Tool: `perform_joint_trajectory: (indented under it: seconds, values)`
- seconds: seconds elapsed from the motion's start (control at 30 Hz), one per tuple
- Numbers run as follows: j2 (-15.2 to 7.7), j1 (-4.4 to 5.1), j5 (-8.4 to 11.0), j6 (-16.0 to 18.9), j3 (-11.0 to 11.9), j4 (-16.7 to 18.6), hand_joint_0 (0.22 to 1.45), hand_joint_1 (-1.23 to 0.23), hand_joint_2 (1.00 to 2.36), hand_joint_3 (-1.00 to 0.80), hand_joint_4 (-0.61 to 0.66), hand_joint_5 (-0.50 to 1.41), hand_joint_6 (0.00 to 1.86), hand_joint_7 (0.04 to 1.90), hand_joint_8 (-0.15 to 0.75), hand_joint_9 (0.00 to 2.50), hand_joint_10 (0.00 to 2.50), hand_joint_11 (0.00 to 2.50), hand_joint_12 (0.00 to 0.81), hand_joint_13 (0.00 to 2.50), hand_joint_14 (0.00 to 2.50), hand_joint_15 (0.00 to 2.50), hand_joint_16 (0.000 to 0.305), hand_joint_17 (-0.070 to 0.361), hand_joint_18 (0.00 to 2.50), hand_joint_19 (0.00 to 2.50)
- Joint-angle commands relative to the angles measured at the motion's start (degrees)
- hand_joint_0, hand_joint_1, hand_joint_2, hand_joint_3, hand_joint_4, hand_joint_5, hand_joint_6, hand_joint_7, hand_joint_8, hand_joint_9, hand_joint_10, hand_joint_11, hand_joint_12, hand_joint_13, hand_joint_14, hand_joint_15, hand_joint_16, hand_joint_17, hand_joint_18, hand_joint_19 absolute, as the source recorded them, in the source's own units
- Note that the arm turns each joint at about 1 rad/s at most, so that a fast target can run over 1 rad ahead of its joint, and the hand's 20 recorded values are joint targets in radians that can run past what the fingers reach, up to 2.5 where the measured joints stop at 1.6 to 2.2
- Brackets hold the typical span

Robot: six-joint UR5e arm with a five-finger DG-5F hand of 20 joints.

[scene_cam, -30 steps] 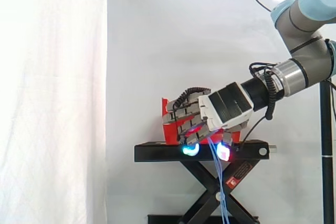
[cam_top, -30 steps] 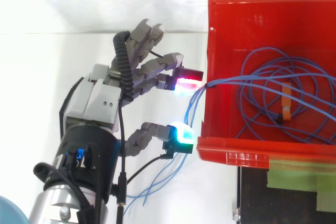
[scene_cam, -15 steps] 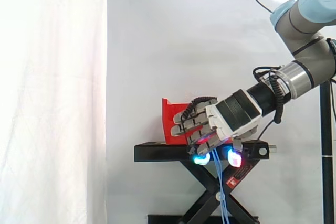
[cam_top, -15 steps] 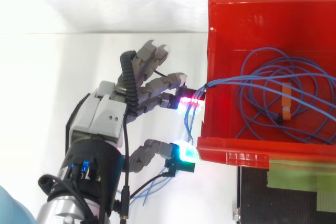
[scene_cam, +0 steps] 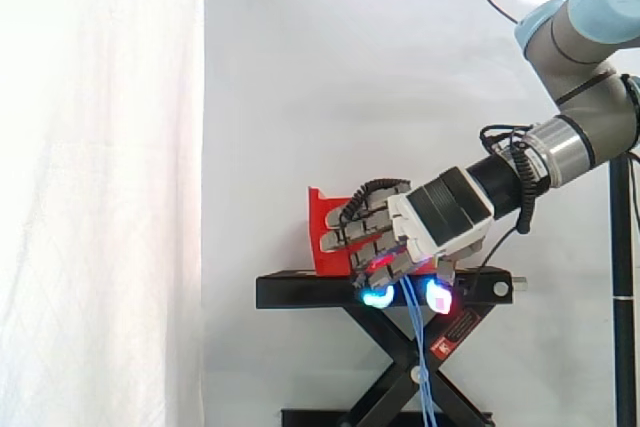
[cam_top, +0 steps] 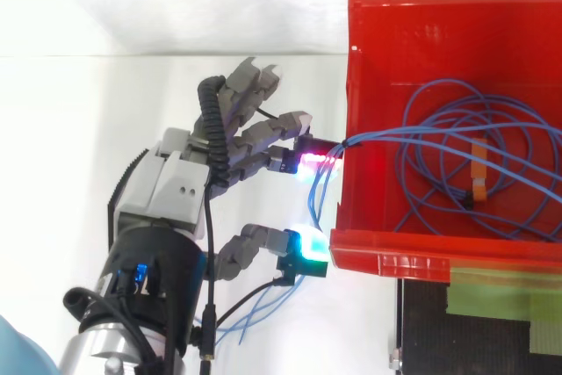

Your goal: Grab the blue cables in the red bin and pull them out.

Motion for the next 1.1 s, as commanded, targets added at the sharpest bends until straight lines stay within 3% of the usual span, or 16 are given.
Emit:
perform_joint_trajectory:
  seconds: [0.0, 0.27, 0.87, 0.97, 1.07]
  values:
    - [0.02, 0.03, 0.01, -0.50, -0.02, 0.91, 0.73, -0.99, 1.00, -1.00, 0.15, 0.91, 0.01, 0.87, 0.288, 0.76, 0.01, 0.29, 0.381, 0.38, 0.00, 0.07, 0.057, 0.129, 0.34, 0.11]
    - [0.02, 0.12, 0.01, -1.03, 0.06, 0.91, 0.73, -0.99, 1.00, -1.00, 0.15, 0.97, 0.01, 0.96, 0.293, 0.80, 0.01, 0.30, 0.380, 0.41, 0.00, 0.07, 0.057, 0.128, 0.37, 0.12]
    - [0.02, 0.12, 0.01, -1.03, -0.02, 0.91, 0.76, -0.96, 1.00, -1.00, 0.10, 1.02, 0.06, 0.96, 0.291, 0.87, 0.01, 0.30, 0.365, 0.46, 0.00, 0.09, 0.054, 0.121, 0.41, 0.14]
    - [0.02, 0.21, 0.01, -1.03, -0.02, 0.91, 0.77, -0.95, 1.00, -1.00, 0.09, 1.03, 0.00, 0.98, 0.289, 0.87, 0.01, 0.31, 0.363, 0.47, 0.00, 0.09, 0.054, 0.121, 0.42, 0.15]
    - [0.02, 0.30, 0.01, -1.03, 0.06, 0.91, 0.77, -0.96, 1.00, -1.00, 0.09, 1.00, 0.01, 0.89, 0.284, 0.87, 0.01, 0.31, 0.363, 0.46, 0.00, 0.10, 0.054, 0.121, 0.42, 0.15]
